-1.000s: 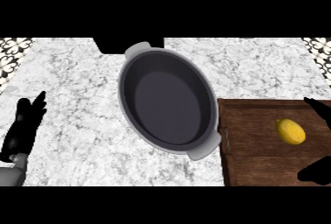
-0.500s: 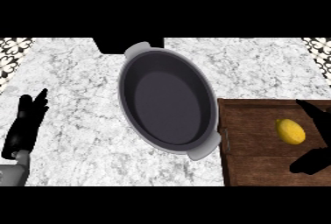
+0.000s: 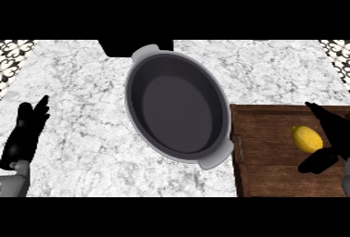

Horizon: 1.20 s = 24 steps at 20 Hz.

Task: Pick the lemon from the tray and place it in the pot

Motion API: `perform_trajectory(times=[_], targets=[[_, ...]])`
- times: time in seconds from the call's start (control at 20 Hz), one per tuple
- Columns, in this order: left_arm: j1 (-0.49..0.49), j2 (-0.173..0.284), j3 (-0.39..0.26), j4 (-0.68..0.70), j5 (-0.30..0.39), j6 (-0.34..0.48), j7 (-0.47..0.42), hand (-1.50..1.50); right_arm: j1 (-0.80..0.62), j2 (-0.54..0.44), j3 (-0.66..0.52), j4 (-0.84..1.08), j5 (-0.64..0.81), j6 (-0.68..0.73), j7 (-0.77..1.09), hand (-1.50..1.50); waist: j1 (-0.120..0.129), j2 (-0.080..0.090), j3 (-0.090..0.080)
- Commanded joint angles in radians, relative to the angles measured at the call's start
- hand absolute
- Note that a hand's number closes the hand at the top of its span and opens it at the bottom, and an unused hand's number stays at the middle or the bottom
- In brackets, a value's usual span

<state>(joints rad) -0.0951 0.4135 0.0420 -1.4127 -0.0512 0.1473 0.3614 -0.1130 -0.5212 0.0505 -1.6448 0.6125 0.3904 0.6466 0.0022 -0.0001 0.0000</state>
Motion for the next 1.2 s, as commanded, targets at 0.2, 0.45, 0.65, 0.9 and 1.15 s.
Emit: perform_trajectory(times=[0.2,0.45,0.65,0.9,1.15], targets=[[0.032,-0.071,0.003,-0.006,-0.068,0.013,-0.019,0.00,-0.043,0.055,-0.026,0.204,0.084,-0.029,-0.113,-1.50,0.002,0.001,0.000],[0.039,-0.053,0.057,-0.064,-0.066,-0.053,0.033,0.00,-0.039,0.066,-0.076,0.190,0.099,0.026,-0.112,-1.50,0.000,0.000,0.000],[0.009,-0.071,0.062,-0.038,-0.097,-0.049,0.025,0.00,-0.099,0.122,-0.072,0.280,0.129,-0.008,-0.108,-1.50,0.001,0.000,0.000],[0.012,-0.096,0.088,-0.047,-0.098,-0.080,0.014,0.00,-0.067,0.103,-0.124,0.248,0.116,0.042,-0.163,-1.50,-0.001,0.000,0.000],[0.001,-0.124,0.093,-0.015,-0.119,-0.076,-0.003,0.00,-0.102,0.130,-0.122,0.380,0.170,-0.031,-0.226,-1.50,0.000,0.001,0.000]])
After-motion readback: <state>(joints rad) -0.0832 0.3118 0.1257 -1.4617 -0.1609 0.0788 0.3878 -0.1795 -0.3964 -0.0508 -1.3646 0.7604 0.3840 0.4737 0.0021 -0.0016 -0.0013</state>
